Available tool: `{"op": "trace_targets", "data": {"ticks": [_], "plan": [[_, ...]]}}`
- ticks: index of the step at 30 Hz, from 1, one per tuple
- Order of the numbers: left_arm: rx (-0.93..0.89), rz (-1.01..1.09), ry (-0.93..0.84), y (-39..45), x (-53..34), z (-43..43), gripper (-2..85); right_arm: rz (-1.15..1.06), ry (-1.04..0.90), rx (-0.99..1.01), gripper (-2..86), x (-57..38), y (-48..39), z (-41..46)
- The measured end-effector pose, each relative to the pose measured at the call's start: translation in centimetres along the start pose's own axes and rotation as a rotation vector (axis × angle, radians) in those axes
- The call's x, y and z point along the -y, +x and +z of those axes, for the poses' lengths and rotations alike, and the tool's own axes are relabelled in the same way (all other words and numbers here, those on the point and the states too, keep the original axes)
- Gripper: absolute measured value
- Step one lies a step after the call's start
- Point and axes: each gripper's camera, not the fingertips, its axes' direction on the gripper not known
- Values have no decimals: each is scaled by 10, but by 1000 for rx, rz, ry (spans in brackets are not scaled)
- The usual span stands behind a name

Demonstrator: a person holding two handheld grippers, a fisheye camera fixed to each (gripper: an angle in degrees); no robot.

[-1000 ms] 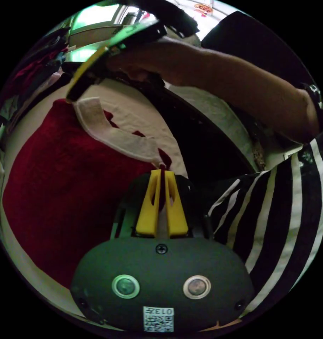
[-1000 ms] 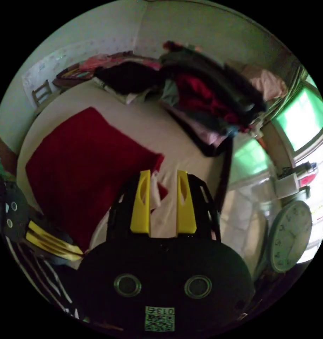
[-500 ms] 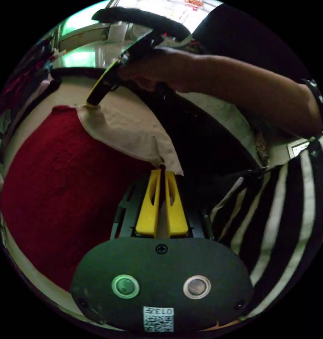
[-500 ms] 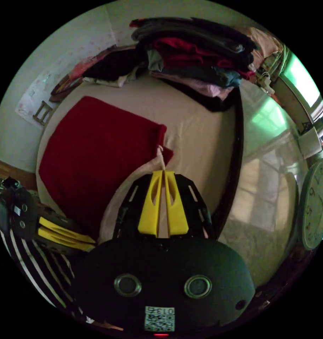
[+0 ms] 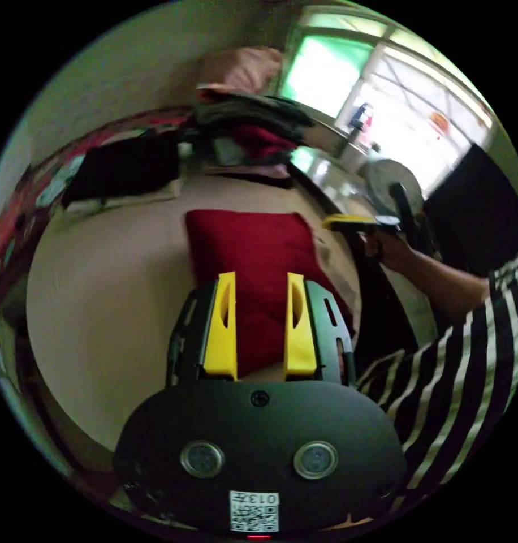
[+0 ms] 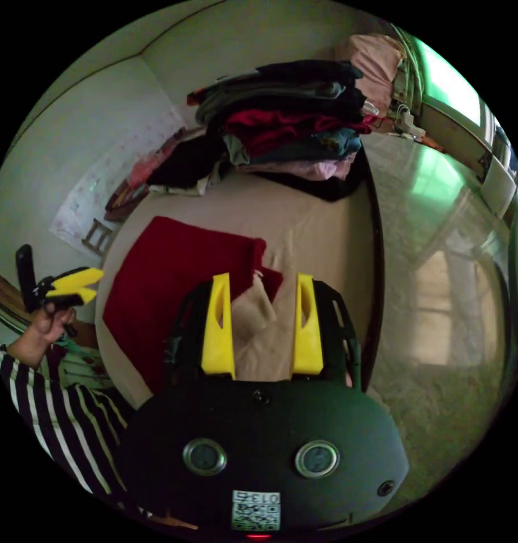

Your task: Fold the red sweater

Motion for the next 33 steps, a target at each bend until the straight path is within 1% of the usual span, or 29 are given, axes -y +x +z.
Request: {"op": "trace_targets", "data": {"ticks": [1,3,6,8,11,15,17,21,24,28,33], "plan": [[-9,-84,-14,-23,2,1,134,0,-27,3,152,-3,1,6],[-13,-130,-43,-44,9,7,142,-11,-106,-5,151,-9,1,20],[-24,-92,-117,-52,29,22,166,16,-135,1,145,-24,6,26],[-123,-90,-147,-55,43,37,173,34,-138,36,141,-32,8,24],[-199,-98,-173,-58,59,52,174,55,-133,21,135,-46,6,18],[-271,-98,-232,-58,77,70,167,38,-154,-15,105,-61,-3,9],[-307,-110,-267,-55,87,75,142,24,-177,-47,78,-66,-10,3],[-283,-79,-250,-40,101,73,107,-88,-160,-206,50,-87,-41,-11],[-245,-38,-217,-19,112,64,96,-70,-137,-258,40,-103,-55,-27],[-290,-6,-127,6,122,37,91,-122,-36,-360,34,-126,-93,-75],[-352,64,-48,37,135,9,87,-50,100,-360,32,-168,-115,-146]]}}
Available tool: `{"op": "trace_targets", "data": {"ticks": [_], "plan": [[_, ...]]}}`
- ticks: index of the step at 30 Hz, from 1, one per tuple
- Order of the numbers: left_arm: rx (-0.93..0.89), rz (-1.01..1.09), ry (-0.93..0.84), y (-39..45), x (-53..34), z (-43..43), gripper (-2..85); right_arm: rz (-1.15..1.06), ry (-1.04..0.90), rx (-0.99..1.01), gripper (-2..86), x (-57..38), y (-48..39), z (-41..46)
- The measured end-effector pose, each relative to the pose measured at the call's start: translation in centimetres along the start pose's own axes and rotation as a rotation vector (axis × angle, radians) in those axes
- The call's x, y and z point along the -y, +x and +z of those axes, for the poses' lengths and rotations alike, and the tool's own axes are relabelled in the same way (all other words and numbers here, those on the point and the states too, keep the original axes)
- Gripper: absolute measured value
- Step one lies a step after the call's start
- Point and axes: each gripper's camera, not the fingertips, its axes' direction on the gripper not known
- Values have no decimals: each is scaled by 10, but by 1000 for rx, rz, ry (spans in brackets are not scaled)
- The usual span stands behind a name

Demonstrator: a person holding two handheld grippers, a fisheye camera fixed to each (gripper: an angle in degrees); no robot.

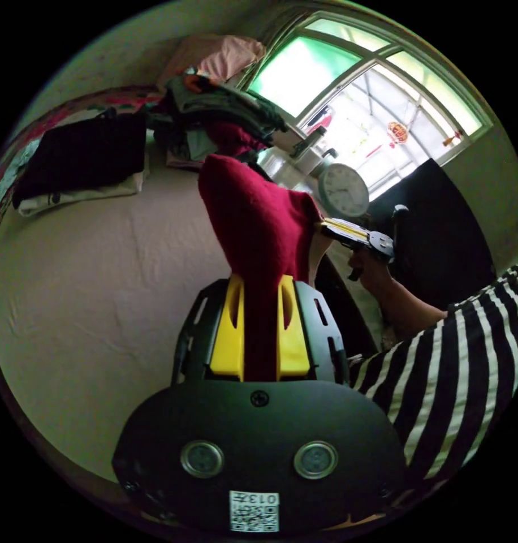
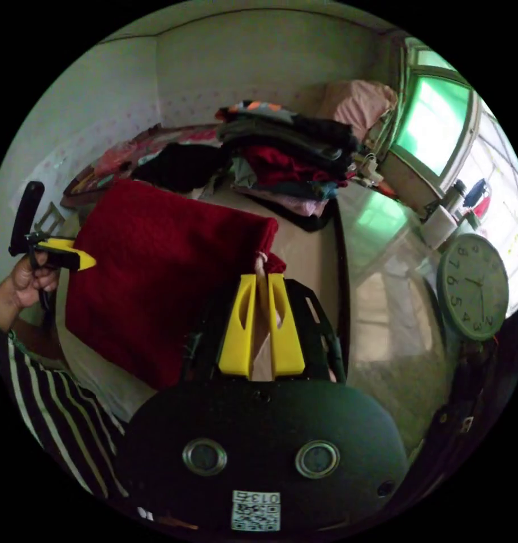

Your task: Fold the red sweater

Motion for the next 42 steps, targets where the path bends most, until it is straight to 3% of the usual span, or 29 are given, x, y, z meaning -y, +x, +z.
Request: {"op": "trace_targets", "data": {"ticks": [6,12,18,22,26,30,34,40,42], "plan": [[-88,165,59,59,42,-6,85,75,127,-86,30,-43,10,-103],[-294,366,16,141,113,29,85,187,165,-253,29,-92,48,-209],[-569,455,-130,225,191,125,86,323,37,-429,30,-140,104,-289],[-684,409,-350,266,239,234,89,378,-163,-465,31,-166,162,-275],[-522,364,-539,285,279,342,90,402,-326,-421,31,-193,212,-212],[-430,335,-648,303,306,392,90,402,-488,-395,31,-219,243,-133],[-336,449,-702,334,340,407,91,407,-449,-398,37,-216,248,-130],[-231,451,-649,361,374,429,111,414,-452,-409,70,-207,242,-136],[-227,486,-610,368,373,421,113,383,-366,-483,71,-198,227,-151]]}}
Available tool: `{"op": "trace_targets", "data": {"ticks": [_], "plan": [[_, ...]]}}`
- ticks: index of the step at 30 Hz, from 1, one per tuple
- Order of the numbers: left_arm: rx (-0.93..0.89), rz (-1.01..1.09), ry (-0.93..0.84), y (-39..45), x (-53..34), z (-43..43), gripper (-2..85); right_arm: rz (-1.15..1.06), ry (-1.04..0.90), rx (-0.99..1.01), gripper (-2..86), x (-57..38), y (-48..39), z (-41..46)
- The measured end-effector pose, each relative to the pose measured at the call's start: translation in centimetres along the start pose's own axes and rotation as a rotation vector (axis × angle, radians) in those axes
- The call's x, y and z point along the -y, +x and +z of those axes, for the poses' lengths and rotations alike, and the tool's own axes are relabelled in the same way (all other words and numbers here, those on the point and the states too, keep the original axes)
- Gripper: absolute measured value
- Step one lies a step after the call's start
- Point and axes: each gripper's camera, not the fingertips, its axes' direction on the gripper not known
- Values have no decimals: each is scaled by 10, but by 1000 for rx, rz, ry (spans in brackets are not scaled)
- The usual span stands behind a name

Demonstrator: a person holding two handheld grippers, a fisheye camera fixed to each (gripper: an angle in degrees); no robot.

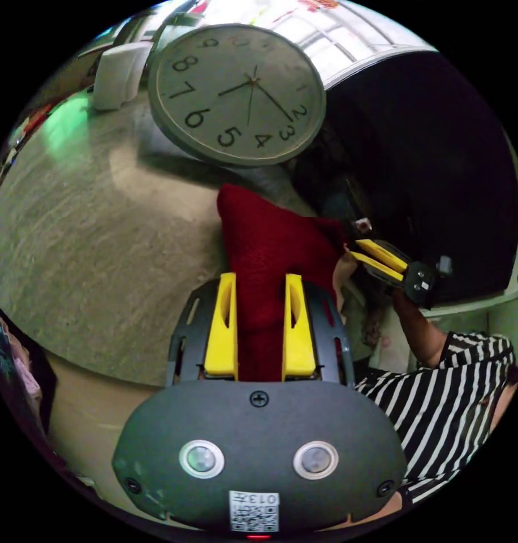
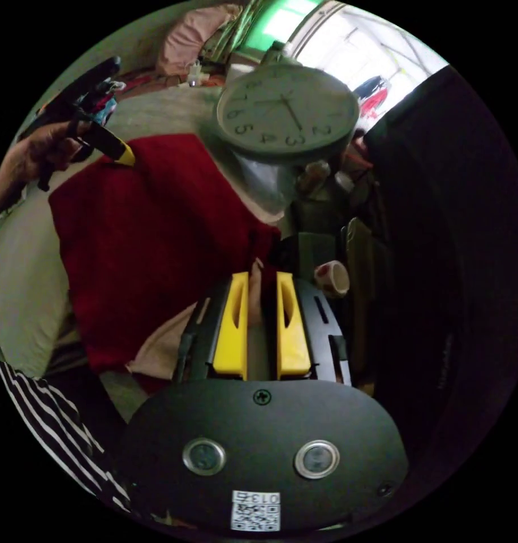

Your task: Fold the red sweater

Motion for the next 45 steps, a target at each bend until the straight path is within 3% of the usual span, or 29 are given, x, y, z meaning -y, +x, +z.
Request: {"op": "trace_targets", "data": {"ticks": [3,5,8,10,15,20,28,31,33,36,39,45], "plan": [[89,54,262,20,-33,-39,97,-71,247,-74,46,-4,-25,-41],[214,91,378,43,-67,-62,95,-138,323,-13,32,2,-45,-51],[421,170,213,82,-90,-30,87,-218,325,71,21,26,-79,-44],[518,161,215,96,-104,-8,80,-253,312,98,11,43,-100,-33],[566,67,198,101,-117,30,79,-404,164,19,3,56,-137,11],[685,138,150,108,-121,43,73,-328,163,-11,2,64,-142,19],[462,43,194,85,-172,-9,21,-307,158,-57,0,91,-172,14],[380,-68,379,74,-233,-50,4,-309,137,-64,-1,103,-181,8],[379,-107,408,66,-281,-68,0,-294,143,-77,-1,109,-186,-4],[435,-221,434,50,-379,-90,-2,-177,319,-89,-1,112,-191,-48],[412,-473,449,21,-494,-104,-3,-143,429,-10,-2,114,-215,-85],[367,-833,435,-1,-691,-102,-3,-512,412,26,-1,132,-355,-106]]}}
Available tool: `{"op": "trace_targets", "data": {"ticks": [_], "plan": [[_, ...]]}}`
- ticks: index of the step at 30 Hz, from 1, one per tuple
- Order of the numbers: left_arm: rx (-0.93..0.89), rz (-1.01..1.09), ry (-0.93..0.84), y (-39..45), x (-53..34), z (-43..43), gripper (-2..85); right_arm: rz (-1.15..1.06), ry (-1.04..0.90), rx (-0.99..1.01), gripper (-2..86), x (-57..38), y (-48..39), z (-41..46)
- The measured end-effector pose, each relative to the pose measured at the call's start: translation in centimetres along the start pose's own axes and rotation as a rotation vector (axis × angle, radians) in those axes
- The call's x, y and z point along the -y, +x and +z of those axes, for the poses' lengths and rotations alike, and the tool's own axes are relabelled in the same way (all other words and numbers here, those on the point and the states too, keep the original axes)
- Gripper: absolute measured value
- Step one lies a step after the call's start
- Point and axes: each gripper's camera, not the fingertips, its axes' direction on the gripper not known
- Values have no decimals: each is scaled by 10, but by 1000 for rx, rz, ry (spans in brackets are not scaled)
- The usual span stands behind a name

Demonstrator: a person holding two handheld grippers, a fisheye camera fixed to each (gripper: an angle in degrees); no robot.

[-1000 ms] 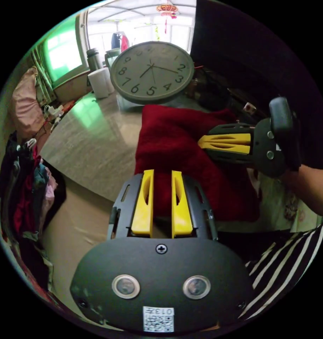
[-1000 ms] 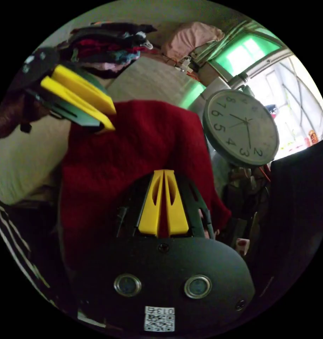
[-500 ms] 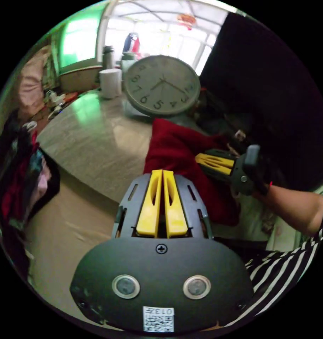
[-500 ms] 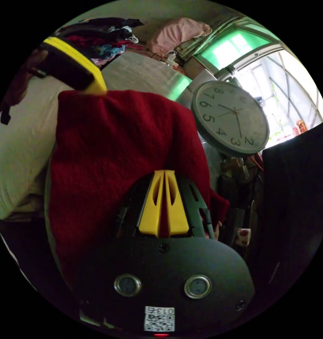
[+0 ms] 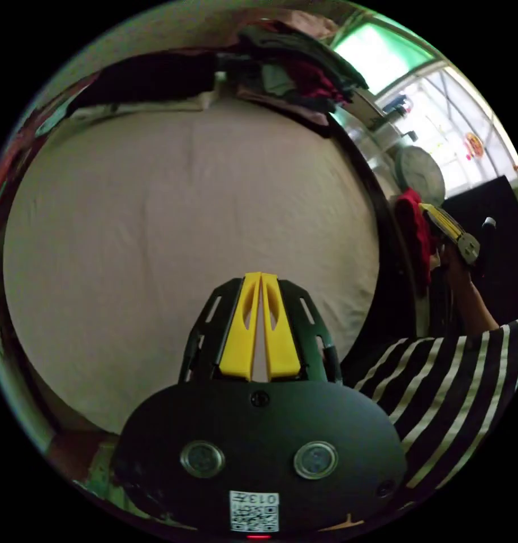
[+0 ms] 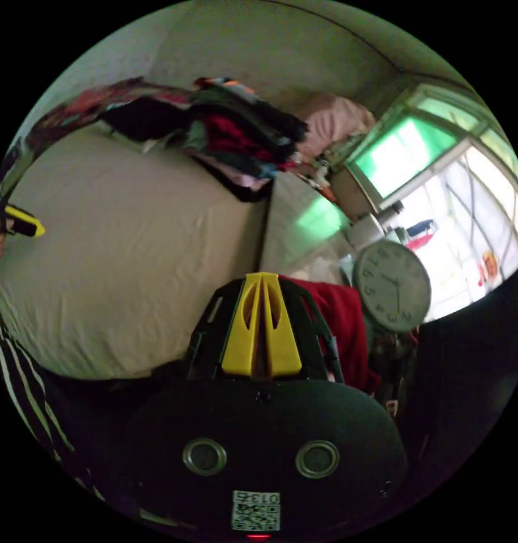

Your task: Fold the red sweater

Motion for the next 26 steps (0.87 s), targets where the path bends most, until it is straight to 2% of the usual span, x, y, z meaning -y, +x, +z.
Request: {"op": "trace_targets", "data": {"ticks": [2,6,12,22,26], "plan": [[-21,-76,5,-39,-33,-9,-3,-39,12,75,-1,24,-31,2],[5,-87,-4,-72,-58,-17,-1,-28,-8,283,4,68,-73,9],[59,29,35,-96,-47,-41,18,99,-95,471,30,114,-51,42],[251,140,218,-135,27,-98,103,234,32,439,75,192,11,84],[265,217,386,-134,71,-142,128,357,117,414,90,216,52,100]]}}
